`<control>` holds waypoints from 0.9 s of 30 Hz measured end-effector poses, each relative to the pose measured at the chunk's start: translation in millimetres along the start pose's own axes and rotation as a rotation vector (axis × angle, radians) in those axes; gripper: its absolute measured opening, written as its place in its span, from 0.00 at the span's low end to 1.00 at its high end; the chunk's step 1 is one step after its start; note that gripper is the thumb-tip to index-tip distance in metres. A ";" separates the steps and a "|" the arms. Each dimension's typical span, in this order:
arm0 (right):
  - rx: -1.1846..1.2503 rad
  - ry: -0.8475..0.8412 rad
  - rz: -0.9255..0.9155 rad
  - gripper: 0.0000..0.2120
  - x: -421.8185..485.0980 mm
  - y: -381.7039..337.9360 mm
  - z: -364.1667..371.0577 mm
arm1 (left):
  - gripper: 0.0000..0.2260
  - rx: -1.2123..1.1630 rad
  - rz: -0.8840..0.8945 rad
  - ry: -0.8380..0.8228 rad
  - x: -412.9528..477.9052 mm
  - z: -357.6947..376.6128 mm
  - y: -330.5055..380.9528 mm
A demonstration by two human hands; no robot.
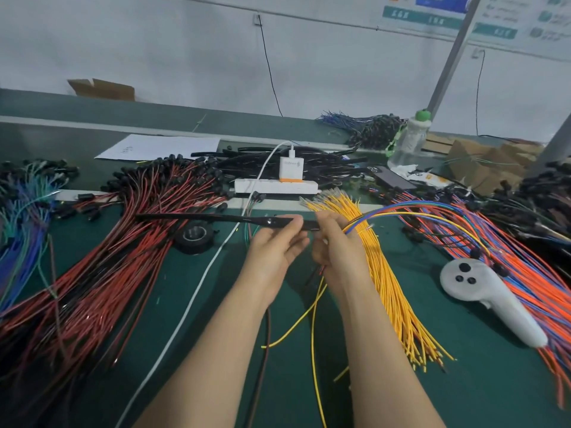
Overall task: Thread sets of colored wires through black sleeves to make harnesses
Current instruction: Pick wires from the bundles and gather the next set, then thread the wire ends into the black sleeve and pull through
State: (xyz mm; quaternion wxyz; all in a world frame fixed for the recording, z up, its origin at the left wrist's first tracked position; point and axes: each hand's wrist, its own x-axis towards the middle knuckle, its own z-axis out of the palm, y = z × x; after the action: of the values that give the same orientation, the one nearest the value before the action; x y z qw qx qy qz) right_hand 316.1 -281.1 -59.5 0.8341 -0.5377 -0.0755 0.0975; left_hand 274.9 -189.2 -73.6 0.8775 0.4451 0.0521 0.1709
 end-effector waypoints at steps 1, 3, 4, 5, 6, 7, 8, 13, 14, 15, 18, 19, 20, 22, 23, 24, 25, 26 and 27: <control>0.075 0.034 0.002 0.11 0.6 -3.8 -2.2 | 0.07 0.010 -0.004 0.021 0.4 -1.8 1.2; 0.267 0.086 0.006 0.17 2.8 -13.2 -9.1 | 0.08 0.100 -0.021 0.052 0.7 -4.8 1.2; 0.362 0.094 0.001 0.18 3.1 -17.8 -13.1 | 0.08 0.158 -0.028 0.060 0.4 -4.9 -0.4; 0.452 0.089 -0.014 0.19 2.8 -21.4 -16.8 | 0.08 0.209 -0.028 0.064 -0.6 -3.6 -2.2; 0.531 0.080 -0.035 0.20 2.0 -23.9 -19.7 | 0.09 0.251 -0.026 0.067 -1.8 -1.3 -4.5; 0.591 0.069 -0.057 0.21 1.1 -25.1 -21.3 | 0.10 0.283 -0.022 0.069 -3.1 1.7 -7.0; 0.632 0.058 -0.075 0.21 0.0 -25.3 -21.5 | 0.11 0.310 -0.016 0.068 -4.6 5.3 -9.8; 0.696 0.023 -0.071 0.22 -4.3 -19.0 -11.2 | 0.07 0.515 0.052 0.052 -11.6 15.9 -21.3; 0.702 0.026 -0.064 0.22 -5.0 -18.0 -10.5 | 0.08 0.582 0.068 0.045 -11.5 15.8 -23.0; 0.704 0.030 -0.059 0.22 -5.7 -17.0 -9.8 | 0.09 0.638 0.078 0.040 -11.1 15.4 -24.5; 0.714 0.025 -0.011 0.22 -8.6 -11.7 -4.2 | 0.12 0.709 0.130 0.058 -10.5 15.8 -26.8; 0.721 0.021 0.012 0.22 -9.4 -9.2 -1.2 | 0.13 0.733 0.157 0.082 -10.5 16.1 -26.8; 0.723 0.023 0.032 0.22 -10.1 -6.9 1.3 | 0.14 0.765 0.179 0.112 -10.6 16.5 -26.6; 0.714 0.032 0.054 0.23 -9.9 -4.3 4.4 | 0.15 0.789 0.201 0.143 -10.8 15.8 -25.9; 0.712 0.039 0.054 0.23 -9.4 -4.2 4.4 | 0.15 0.788 0.200 0.133 -10.7 15.2 -25.1; 0.715 0.050 0.045 0.24 -8.5 -5.0 3.3 | 0.14 0.777 0.185 0.109 -10.6 14.6 -24.0; 0.720 0.067 0.025 0.24 -7.5 -6.3 0.9 | 0.13 0.748 0.155 0.070 -11.1 13.9 -22.4; 0.725 0.089 -0.001 0.24 -6.2 -7.7 -1.9 | 0.11 0.707 0.113 0.015 -11.9 13.4 -20.4; 0.728 0.115 -0.028 0.24 -5.1 -8.9 -5.6 | 0.09 0.668 0.070 -0.050 -12.9 12.6 -18.3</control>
State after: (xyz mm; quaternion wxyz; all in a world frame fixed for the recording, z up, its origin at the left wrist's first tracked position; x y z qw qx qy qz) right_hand 313.1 -290.8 -53.8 0.9749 -0.2092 0.0037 0.0763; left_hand 270.6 -213.3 -81.4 0.6779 0.7135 0.0682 0.1633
